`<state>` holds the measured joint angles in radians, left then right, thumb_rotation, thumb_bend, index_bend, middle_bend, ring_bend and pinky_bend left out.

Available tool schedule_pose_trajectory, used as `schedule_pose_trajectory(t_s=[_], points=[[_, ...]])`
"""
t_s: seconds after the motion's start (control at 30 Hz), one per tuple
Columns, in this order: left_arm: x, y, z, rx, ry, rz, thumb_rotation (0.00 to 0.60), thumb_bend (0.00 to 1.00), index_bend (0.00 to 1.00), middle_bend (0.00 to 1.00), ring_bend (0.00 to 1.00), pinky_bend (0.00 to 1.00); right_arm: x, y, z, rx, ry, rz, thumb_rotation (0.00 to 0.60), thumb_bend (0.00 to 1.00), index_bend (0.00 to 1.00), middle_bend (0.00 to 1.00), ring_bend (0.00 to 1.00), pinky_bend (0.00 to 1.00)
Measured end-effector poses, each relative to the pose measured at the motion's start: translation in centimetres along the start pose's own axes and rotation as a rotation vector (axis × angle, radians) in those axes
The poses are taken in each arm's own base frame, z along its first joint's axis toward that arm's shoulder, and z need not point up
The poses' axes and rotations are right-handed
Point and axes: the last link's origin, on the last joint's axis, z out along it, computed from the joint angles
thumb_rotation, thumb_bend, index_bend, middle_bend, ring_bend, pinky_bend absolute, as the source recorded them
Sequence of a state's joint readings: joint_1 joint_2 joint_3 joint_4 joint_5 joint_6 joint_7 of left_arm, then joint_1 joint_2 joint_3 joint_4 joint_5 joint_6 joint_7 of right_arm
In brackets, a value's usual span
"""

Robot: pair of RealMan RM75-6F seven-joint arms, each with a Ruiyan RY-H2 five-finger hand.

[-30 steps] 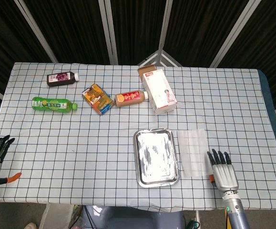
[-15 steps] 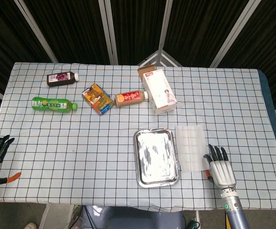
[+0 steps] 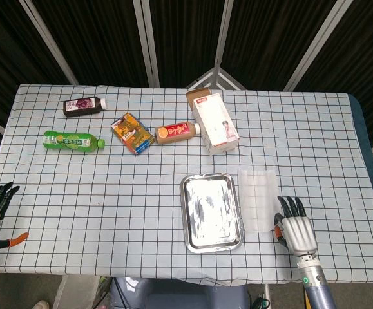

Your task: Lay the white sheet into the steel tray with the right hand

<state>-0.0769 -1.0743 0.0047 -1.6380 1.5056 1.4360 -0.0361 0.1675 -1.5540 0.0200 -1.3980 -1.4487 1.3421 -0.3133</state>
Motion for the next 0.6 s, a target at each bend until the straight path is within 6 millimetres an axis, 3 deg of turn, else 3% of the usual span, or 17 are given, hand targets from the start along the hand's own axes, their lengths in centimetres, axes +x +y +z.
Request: schedule_pose_trajectory(t_s=[0.4, 0.6], points=[[0.0, 0.0, 0.0, 0.000, 0.001, 0.002, 0.600, 0.00, 0.00, 0.00, 0.00, 0.00, 1.1, -0.9, 0.0, 0.043, 0.061, 0.055, 0.600, 0.56, 0.58, 0.14, 0.00, 0.00], [0.0, 0.0, 0.0, -0.002, 0.000, 0.003, 0.600, 0.00, 0.00, 0.00, 0.00, 0.00, 3.4, -2.6, 0.0, 0.105, 0.156, 0.136, 0.600, 0.56, 0.59, 0.14, 0.00, 0.00]])
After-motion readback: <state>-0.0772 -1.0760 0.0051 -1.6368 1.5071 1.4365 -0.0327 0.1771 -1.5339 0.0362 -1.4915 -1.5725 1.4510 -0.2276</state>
